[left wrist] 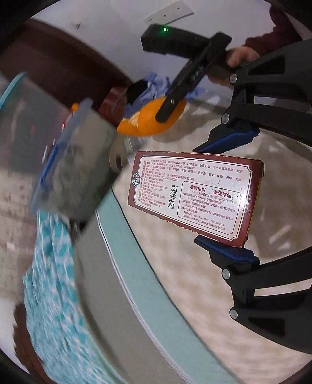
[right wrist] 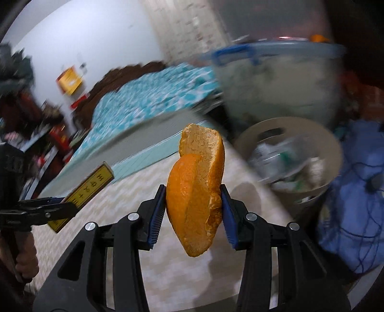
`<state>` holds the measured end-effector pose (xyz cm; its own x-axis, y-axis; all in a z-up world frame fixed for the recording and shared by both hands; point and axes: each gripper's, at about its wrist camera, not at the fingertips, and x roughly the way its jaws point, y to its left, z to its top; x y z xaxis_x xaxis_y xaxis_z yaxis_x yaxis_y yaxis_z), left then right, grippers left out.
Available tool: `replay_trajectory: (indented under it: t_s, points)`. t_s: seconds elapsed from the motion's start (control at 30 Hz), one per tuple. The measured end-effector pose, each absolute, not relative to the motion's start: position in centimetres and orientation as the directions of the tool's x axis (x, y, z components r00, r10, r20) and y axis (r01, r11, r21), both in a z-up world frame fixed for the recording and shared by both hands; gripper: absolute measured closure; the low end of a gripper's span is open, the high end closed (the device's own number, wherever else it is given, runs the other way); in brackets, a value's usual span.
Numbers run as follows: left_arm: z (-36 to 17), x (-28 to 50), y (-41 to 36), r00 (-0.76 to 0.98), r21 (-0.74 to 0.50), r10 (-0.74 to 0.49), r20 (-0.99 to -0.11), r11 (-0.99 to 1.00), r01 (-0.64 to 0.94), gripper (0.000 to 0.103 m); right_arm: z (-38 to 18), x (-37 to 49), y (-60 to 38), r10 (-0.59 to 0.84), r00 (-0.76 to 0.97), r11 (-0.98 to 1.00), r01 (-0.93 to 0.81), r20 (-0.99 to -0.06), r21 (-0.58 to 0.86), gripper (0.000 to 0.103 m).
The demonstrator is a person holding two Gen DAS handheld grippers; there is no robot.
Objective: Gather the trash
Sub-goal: 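Carry the box and orange peel to the beige bin and open both grippers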
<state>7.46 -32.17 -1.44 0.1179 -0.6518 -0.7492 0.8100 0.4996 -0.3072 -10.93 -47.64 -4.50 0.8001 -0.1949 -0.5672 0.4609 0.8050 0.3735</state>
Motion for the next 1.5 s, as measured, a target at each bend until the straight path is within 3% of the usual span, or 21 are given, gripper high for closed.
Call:
replay_trajectory:
  t_s: [0.27, 0.47, 0.57, 0.6, 0.67, 0.8, 1.03, 1.37, 1.5]
  points:
    - [-1.7, 7.9, -48.2, 0.041, -0.264, -0.619, -0.785, 0.394, 0.88, 0.04, -6.4, -13.5, -58.4, -0.305, 0.744, 0.646, 0.62, -0.595, 0.445, 0.057]
    - [-4.7, 9.4, -58.2, 0.01, -0.243, -0.552, -0.833, 0.384, 0.891, 0.04, -8.7, -12.5, -62.4, -0.286, 0.731, 0.576, 0.648, -0.619, 0.499, 0.056]
    - [-6.6, 9.9, -61.4, 0.006, -0.229, -0.512, -0.859, 0.394, 0.89, 0.037, -10.2, -11.1, -64.2, -0.198, 0.726, 0.538, 0.642, -0.658, 0.546, 0.047]
    - [-7.0, 9.9, -61.9, 0.002, -0.229, -0.501, -0.865, 0.398, 0.889, 0.032, -10.5, -10.9, -64.6, -0.178, 0.727, 0.528, 0.639, -0.663, 0.559, 0.042]
    - [-7.9, 10.0, -62.7, -0.005, -0.229, -0.483, -0.875, 0.406, 0.885, 0.028, -10.7, -10.5, -64.8, -0.176, 0.717, 0.532, 0.646, -0.675, 0.547, 0.04]
    - [-7.9, 10.1, -61.7, -0.019, -0.252, -0.501, -0.865, 0.401, 0.881, 0.024, -9.9, -11.0, -64.4, -0.232, 0.71, 0.556, 0.658, -0.665, 0.508, 0.027]
    - [-5.7, 9.8, -57.1, 0.005, -0.282, -0.562, -0.827, 0.424, 0.861, 0.021, -9.9, -11.9, -62.7, -0.233, 0.719, 0.571, 0.646, -0.654, 0.507, 0.02]
    - [-4.3, 8.0, -48.9, -0.001, -0.33, -0.597, -0.802, 0.442, 0.834, 0.02, -8.7, -10.7, -65.1, -0.19, 0.699, 0.6, 0.639, -0.69, 0.482, 0.018]
    - [-3.4, 7.7, -46.4, -0.002, -0.35, -0.619, -0.786, 0.442, 0.826, 0.02, -8.3, -11.2, -66.8, -0.188, 0.695, 0.536, 0.665, -0.694, 0.52, 0.023]
